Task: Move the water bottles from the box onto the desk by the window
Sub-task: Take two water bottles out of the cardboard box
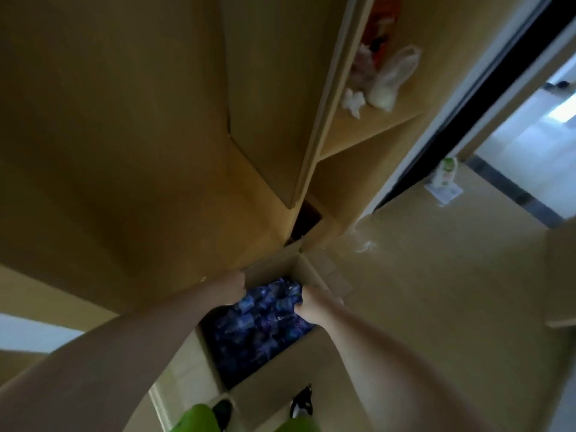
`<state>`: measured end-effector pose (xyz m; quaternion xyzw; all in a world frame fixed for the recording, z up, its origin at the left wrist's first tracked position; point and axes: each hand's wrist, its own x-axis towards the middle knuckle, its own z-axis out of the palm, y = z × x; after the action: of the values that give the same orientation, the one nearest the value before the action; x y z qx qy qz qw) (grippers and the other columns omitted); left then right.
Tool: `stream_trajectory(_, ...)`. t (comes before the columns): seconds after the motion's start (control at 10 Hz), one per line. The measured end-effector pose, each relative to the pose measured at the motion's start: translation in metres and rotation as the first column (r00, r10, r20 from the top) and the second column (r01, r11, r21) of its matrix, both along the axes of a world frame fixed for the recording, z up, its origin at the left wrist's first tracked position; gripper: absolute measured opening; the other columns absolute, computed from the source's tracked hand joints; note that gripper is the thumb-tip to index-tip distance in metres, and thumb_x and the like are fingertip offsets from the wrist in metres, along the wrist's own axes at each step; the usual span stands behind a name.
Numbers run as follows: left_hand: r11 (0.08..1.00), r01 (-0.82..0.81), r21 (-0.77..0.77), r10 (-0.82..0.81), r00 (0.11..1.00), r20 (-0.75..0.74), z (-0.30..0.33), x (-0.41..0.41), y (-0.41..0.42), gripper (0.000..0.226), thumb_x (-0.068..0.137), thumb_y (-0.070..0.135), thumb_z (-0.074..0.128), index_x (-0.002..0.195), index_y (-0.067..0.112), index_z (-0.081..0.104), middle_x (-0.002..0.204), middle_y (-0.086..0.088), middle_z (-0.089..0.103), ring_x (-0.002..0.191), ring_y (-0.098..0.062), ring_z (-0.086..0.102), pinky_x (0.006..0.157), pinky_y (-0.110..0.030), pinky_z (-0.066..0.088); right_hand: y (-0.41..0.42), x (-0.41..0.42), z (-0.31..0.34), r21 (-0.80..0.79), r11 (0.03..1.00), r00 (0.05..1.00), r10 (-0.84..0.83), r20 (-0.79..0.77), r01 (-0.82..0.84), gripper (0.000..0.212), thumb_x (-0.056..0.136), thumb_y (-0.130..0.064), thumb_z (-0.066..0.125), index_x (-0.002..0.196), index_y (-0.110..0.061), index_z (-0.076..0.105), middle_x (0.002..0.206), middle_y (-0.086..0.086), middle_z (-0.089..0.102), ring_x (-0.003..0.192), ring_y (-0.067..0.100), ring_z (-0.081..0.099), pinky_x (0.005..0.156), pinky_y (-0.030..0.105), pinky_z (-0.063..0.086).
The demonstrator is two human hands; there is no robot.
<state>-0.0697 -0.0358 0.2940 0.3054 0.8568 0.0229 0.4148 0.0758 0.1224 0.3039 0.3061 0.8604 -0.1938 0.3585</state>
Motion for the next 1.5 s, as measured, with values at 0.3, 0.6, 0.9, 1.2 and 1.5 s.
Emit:
stream_trajectory(0.3,0.959,-0.255,-0.124,0.260,0.965,0.025,-0.029,0.020,0.026,0.026,0.099,0.017,0.038,0.078,0.020,0.053,0.067,0.001,0.039,0.058,-0.015,0.035,0.057,-0.028,0.032,0.046,-0.035,-0.053,-0.088,0.949,0.950,0.309,0.049,-0.304,0.024,0.100,-0.038,0.044,0.089,-0.017,0.044,0.070,-0.001,0.031,0.058,0.016,0.034,0.067,0.036,0.038)
stream_trajectory(0.6,0.919,-0.359,-0.163,0.373,0.926,0.064,-0.114,0.021,0.024,0.025,0.099,0.023,0.038,0.115,0.014,0.055,0.087,0.001,0.055,0.084,-0.020,0.055,0.075,-0.032,0.044,0.020,-0.060,-0.147,-0.135,0.903,0.905,0.419,0.066,-0.408,0.027,0.100,-0.035,0.044,0.108,-0.009,0.046,0.099,0.007,0.052,0.086,0.026,0.055,0.069,0.034,0.041)
stream_trajectory(0.9,0.809,-0.543,-0.225,0.576,0.808,0.121,-0.286,0.005,0.012,0.029,0.097,0.028,0.041,0.119,0.019,0.057,0.115,-0.005,0.062,0.102,-0.021,0.060,0.092,-0.037,0.051,0.013,-0.082,-0.323,-0.207,0.933,0.952,0.306,0.023,-0.295,0.018,0.097,-0.030,0.048,0.104,-0.014,0.053,0.103,0.004,0.056,0.093,0.020,0.058,0.068,0.027,0.045)
stream_trajectory(1.2,0.632,-0.766,-0.120,0.775,0.620,0.127,-0.433,-0.014,0.021,0.033,0.097,0.019,0.045,0.123,0.003,0.056,0.125,-0.016,0.060,0.099,-0.022,0.059,0.074,-0.023,0.043,0.009,-0.141,-0.495,-0.548,0.385,0.580,-0.779,0.240,0.743,0.027,0.097,-0.023,0.055,0.113,-0.002,0.058,0.107,0.023,0.060,0.091,0.026,0.058,0.088,0.041,0.054)
stream_trajectory(1.5,0.482,-0.874,-0.063,0.867,0.466,0.178,-0.505,0.004,0.020,0.030,0.099,0.013,0.043,0.124,0.006,0.057,0.117,-0.016,0.062,0.101,-0.027,0.060,0.077,-0.029,0.044,-0.005,-0.175,-0.598,-0.578,0.011,0.259,-0.900,0.349,0.816,0.025,0.098,-0.038,0.052,0.097,-0.013,0.058,0.110,0.010,0.063,0.085,0.025,0.064,0.075,0.039,0.056)
